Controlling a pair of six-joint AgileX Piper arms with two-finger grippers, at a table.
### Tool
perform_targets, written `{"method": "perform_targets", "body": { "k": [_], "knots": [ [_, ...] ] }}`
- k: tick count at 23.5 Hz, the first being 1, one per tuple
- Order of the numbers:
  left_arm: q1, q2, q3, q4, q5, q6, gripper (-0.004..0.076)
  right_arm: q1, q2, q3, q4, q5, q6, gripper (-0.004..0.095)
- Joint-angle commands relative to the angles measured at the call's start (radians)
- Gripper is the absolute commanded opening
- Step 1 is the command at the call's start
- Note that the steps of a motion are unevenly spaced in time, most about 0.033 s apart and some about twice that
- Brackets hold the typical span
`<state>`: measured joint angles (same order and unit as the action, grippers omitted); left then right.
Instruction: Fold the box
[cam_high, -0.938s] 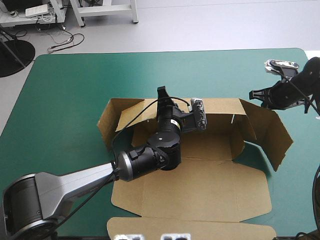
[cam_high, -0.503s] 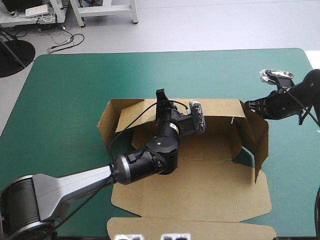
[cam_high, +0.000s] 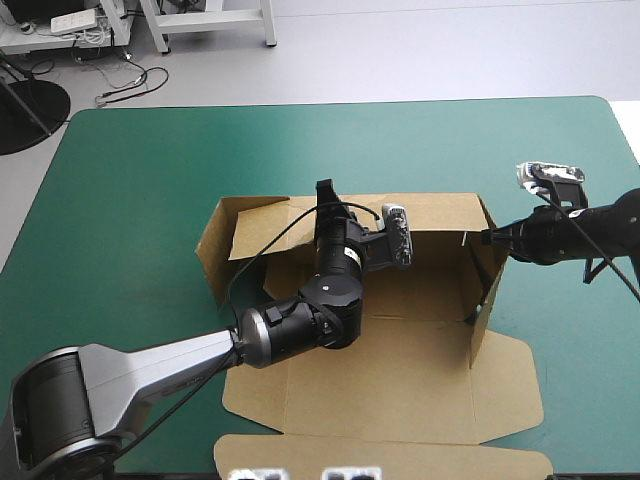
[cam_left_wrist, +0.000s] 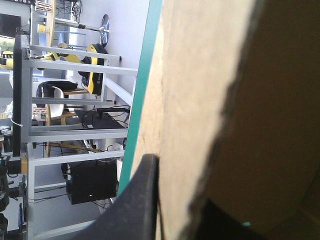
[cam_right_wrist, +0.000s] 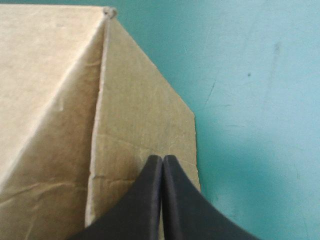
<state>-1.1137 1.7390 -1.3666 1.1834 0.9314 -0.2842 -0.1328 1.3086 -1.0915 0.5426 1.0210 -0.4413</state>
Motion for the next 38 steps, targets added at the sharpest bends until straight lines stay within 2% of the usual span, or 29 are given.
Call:
{"method": "perform_targets", "body": {
  "k": [1,5,9,11,19,22,27,29,32,35,38],
  "knots": [
    [-0.004,-0.014,-0.008,-0.109,-0.003,-0.021,-0.0009,-0.001,-0.057,0.013,0.067,-0.038,-0.051,-0.0020],
    [-0.004,-0.014,-0.008,-0.109,-0.003,-0.021,-0.0009,-0.001,-0.109,0.099,0.099,-0.078,-0.102,-0.0020],
    [-0.004,-0.014,-0.008,-0.107,-0.026,-0.021,-0.0010,-0.001,-0.184,0.212,0.225,-0.170,-0.237,-0.0020],
    [-0.004,-0.014,-0.008,-0.107,-0.034,-0.019,-0.0010,-0.001,-0.208,0.244,0.252,-0.200,-0.297,-0.0020],
    [-0.004,-0.003,-0.008,-0.121,-0.036,-0.015,-0.0010,-0.001,-0.212,0.248,0.226,-0.121,-0.386,-0.0014],
    [-0.004,0.008,-0.008,-0.121,-0.036,-0.012,-0.0009,-0.001,-0.212,0.247,0.181,-0.094,-0.392,0.0058],
    [-0.004,0.008,-0.008,-0.110,-0.038,0.005,-0.0009,-0.001,-0.212,0.247,0.155,-0.072,-0.476,0.0344],
    [-0.004,0.008,-0.008,-0.108,-0.038,0.005,-0.0009,-0.001,-0.212,0.247,0.165,-0.072,-0.525,0.0403],
    [-0.004,0.008,-0.008,-0.105,-0.038,0.010,-0.0009,-0.001,-0.206,0.249,0.220,-0.126,-0.571,0.0409],
    [-0.004,0.008,-0.008,-0.105,-0.047,0.010,-0.0009,-0.001,-0.188,0.249,0.304,-0.136,-0.614,0.0409],
    [-0.004,0.008,-0.008,-0.105,-0.050,0.014,-0.0009,-0.001,-0.150,0.249,0.326,-0.136,-0.634,0.0409]
  ]
}}
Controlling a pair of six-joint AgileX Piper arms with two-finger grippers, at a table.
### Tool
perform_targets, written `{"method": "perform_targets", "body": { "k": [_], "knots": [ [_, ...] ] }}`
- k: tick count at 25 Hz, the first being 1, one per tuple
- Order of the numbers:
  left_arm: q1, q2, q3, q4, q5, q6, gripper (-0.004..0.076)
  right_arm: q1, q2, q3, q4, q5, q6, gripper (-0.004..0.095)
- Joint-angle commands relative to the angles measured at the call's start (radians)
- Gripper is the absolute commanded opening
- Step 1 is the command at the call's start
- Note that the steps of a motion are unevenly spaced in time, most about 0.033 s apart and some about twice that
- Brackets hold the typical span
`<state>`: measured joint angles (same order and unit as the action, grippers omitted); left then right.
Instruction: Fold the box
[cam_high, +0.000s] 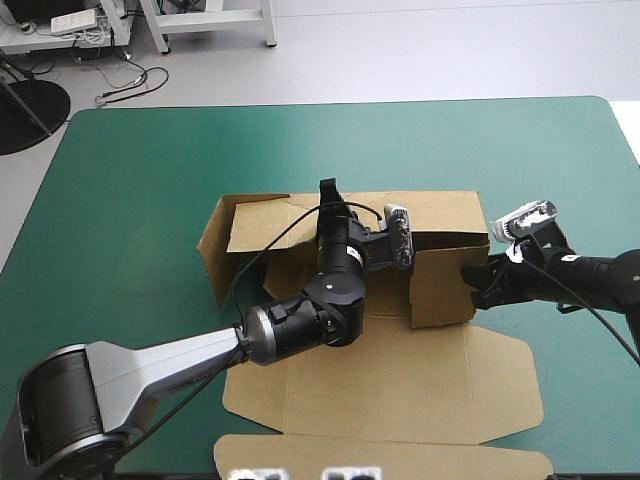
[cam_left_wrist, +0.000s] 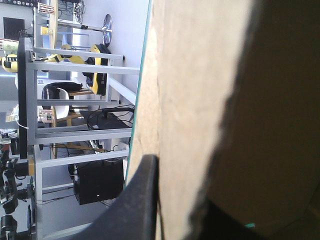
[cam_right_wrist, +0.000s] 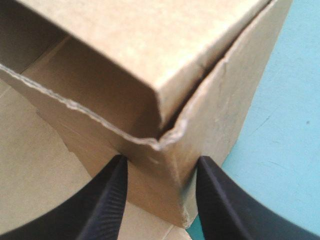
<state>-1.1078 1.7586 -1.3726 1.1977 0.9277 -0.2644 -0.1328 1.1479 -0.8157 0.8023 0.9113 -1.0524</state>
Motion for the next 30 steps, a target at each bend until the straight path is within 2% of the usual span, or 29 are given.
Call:
{"method": "perform_targets", "body": {
  "k": [1,4,7,11,15,17,25,26,30],
  "knots": [
    [-0.010,-0.011,-0.002,-0.120,-0.044,-0.003,-0.0009,-0.001,0.024,-0.027,0.066,-0.032,-0.023,0.0408],
    [-0.010,-0.011,-0.002,-0.120,-0.042,0.018,-0.0010,-0.001,0.052,-0.027,0.068,-0.095,0.000,0.0350],
    [-0.010,-0.011,-0.002,-0.118,-0.042,0.020,-0.0009,-0.001,0.058,-0.027,0.076,-0.144,0.000,0.0122],
    [-0.010,-0.011,-0.002,-0.111,-0.040,0.020,-0.0009,-0.001,0.058,-0.027,0.076,-0.140,0.000,-0.0008],
    [-0.010,-0.011,-0.002,-0.111,-0.038,0.020,0.0001,-0.001,0.058,-0.027,0.072,-0.117,-0.008,-0.0009],
    [-0.010,-0.011,-0.002,-0.111,-0.038,0.020,0.0035,-0.001,0.058,-0.027,0.070,-0.117,-0.008,-0.0009],
    [-0.010,-0.011,-0.002,-0.014,-0.021,0.020,0.0423,-0.001,0.058,-0.027,0.020,-0.101,-0.015,-0.0007],
    [-0.010,-0.011,-0.002,0.010,-0.021,0.020,0.0452,-0.001,0.058,-0.027,0.018,-0.101,-0.015,-0.0007],
    [-0.010,-0.011,-0.002,0.043,-0.006,0.012,0.0454,-0.001,0.058,-0.027,0.018,-0.101,-0.013,-0.0007]
  ]
}}
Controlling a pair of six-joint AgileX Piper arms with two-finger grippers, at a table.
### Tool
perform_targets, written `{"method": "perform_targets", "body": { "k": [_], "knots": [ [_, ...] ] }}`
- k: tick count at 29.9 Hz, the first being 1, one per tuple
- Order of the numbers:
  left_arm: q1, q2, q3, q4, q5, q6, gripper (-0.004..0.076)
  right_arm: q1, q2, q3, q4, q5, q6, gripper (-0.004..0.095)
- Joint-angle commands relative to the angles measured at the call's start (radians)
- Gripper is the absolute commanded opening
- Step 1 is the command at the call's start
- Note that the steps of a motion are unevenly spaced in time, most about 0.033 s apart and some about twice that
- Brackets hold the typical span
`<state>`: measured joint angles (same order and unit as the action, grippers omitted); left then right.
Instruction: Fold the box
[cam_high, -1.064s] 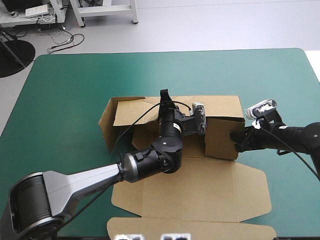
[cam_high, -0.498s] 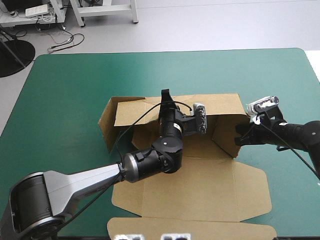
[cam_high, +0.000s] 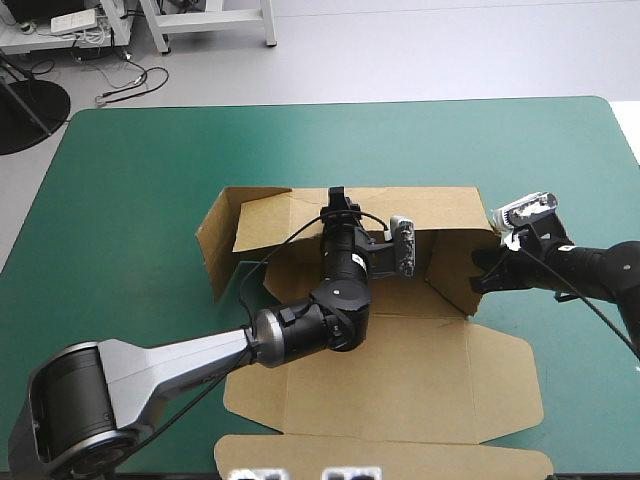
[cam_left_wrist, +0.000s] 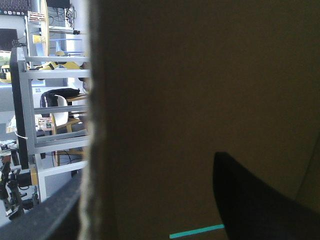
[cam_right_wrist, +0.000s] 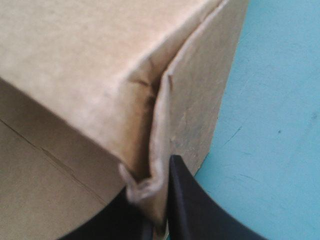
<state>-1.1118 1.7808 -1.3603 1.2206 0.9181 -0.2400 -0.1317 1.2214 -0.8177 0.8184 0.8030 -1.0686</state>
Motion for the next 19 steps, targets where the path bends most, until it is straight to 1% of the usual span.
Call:
{"method": "perform_targets", "body": {
  "k": [1,7,11,16,19],
  "knots": [
    [-0.006,-0.034,-0.015,0.020,0.003,-0.013,0.0454,-0.002,-0.015,-0.025,0.002,0.008,0.003,-0.0007],
    [-0.026,-0.035,-0.015,0.020,-0.014,-0.013,0.0454,-0.002,-0.015,-0.025,-0.020,0.008,0.028,-0.0005],
    [-0.060,-0.042,-0.015,0.024,0.015,-0.013,0.0454,-0.002,-0.015,-0.025,-0.047,0.008,0.044,-0.0005],
    [-0.098,-0.085,-0.015,0.058,0.017,0.002,0.0454,-0.002,-0.015,-0.025,-0.050,0.008,0.054,-0.0005],
    [-0.107,-0.124,-0.015,0.083,0.017,-0.017,0.0454,-0.002,-0.015,-0.025,-0.050,0.008,0.054,-0.0005]
  ]
}}
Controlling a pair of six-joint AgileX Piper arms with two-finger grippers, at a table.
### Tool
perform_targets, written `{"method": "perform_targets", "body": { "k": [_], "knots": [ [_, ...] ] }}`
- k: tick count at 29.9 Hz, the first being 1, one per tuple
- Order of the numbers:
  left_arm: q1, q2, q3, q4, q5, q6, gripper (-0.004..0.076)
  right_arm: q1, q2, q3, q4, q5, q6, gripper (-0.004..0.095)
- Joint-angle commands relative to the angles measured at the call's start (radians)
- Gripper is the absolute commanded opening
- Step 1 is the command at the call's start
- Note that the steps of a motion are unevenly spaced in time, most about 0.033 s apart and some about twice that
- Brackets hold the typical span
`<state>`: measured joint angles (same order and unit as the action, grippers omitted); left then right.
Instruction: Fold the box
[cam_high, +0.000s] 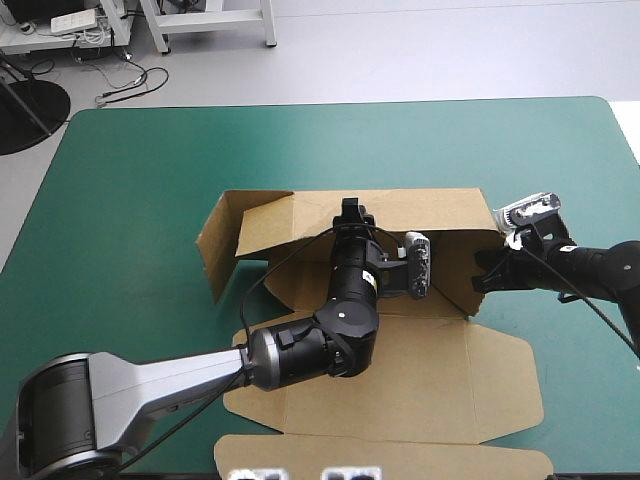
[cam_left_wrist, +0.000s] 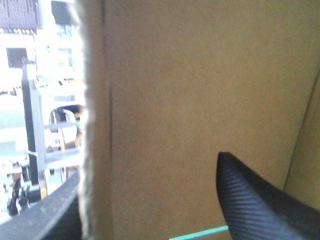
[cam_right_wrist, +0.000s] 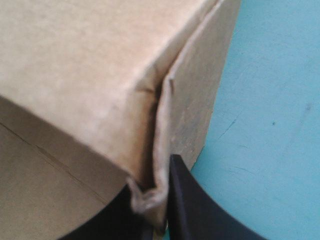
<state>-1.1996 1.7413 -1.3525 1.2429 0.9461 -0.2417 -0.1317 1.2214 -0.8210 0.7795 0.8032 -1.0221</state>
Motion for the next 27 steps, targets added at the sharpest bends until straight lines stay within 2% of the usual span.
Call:
{"method": "perform_targets", "body": {
  "k": [1,13,16,20,21,24,27],
  "knots": [
    [-0.024,-0.096,-0.022,0.063,-0.009,-0.016,0.0454,-0.002,-0.015,-0.022,-0.011,0.007,0.008,-0.0005],
    [-0.130,-0.247,-0.022,0.007,0.030,-0.023,0.0437,-0.002,-0.015,-0.022,-0.024,-0.011,0.032,-0.0005],
    [-0.169,-0.284,-0.022,0.002,0.030,-0.042,0.0333,-0.002,-0.015,-0.022,-0.024,-0.013,0.032,-0.0005],
    [-0.170,-0.334,-0.022,0.071,0.024,-0.073,0.0034,-0.002,-0.015,-0.022,-0.024,-0.013,0.034,-0.0005],
    [-0.160,-0.343,-0.022,0.104,0.022,-0.088,-0.0005,-0.002,-0.015,-0.022,-0.024,-0.013,0.037,-0.0005],
    [-0.095,-0.362,-0.031,0.140,-0.002,-0.100,-0.0001,-0.002,-0.015,-0.022,-0.024,-0.013,0.049,-0.0005],
    [0.031,-0.364,-0.066,0.055,-0.071,-0.100,-0.0001,-0.002,-0.015,-0.022,-0.024,-0.009,0.061,-0.0005]
  ]
}}
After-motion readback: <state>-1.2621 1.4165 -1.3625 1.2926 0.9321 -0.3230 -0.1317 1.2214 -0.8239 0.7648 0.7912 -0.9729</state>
